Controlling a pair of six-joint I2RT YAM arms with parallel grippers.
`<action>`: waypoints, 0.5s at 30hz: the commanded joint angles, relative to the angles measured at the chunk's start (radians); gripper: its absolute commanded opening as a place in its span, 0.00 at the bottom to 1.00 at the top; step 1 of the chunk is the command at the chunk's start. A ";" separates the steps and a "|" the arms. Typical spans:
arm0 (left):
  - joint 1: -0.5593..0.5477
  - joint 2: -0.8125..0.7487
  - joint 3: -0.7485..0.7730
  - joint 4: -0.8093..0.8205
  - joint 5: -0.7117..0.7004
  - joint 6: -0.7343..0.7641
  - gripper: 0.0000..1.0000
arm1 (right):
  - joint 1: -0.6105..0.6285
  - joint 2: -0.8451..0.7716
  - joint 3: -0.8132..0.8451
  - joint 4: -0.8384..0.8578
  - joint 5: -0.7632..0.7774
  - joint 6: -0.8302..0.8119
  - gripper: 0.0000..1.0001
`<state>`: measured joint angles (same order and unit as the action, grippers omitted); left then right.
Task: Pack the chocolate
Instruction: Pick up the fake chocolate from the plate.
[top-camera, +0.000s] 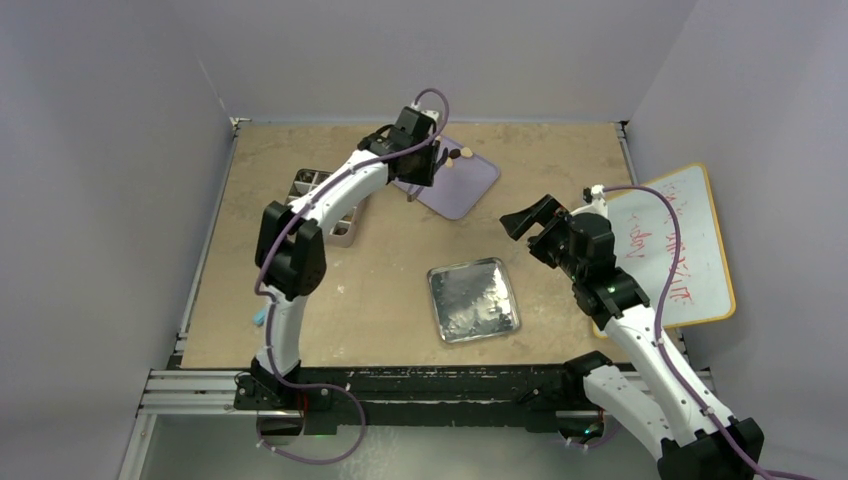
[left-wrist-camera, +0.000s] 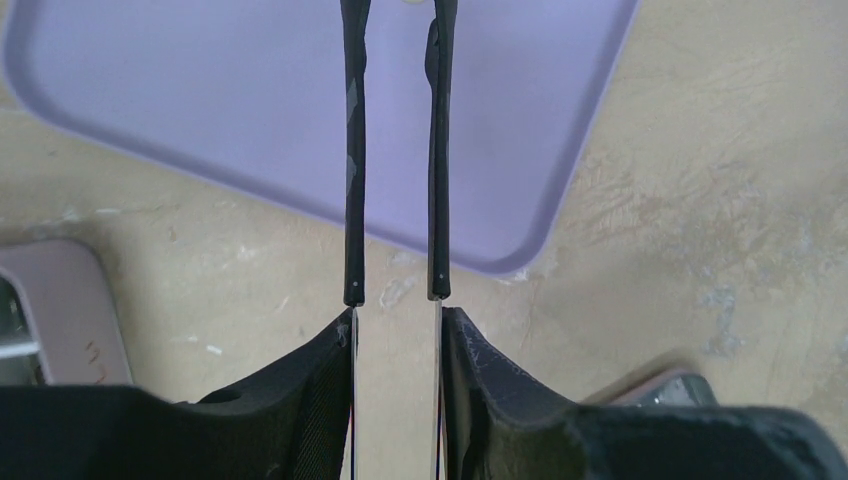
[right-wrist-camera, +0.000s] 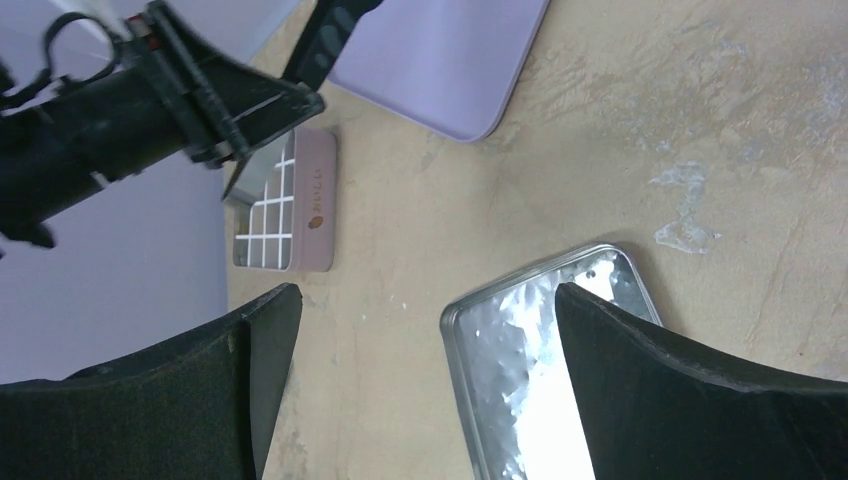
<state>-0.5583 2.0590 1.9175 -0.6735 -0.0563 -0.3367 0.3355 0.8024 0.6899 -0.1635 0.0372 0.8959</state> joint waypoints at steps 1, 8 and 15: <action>-0.001 0.065 0.087 0.108 0.009 0.013 0.32 | 0.004 -0.011 0.045 0.011 0.041 -0.029 0.99; -0.002 0.208 0.148 0.160 0.014 0.009 0.34 | 0.005 0.010 0.060 0.002 0.031 -0.045 0.99; 0.000 0.245 0.155 0.204 -0.015 0.001 0.35 | 0.005 0.012 0.057 0.015 0.050 -0.048 0.99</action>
<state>-0.5587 2.3028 2.0216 -0.5426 -0.0532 -0.3328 0.3355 0.8135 0.7029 -0.1745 0.0608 0.8696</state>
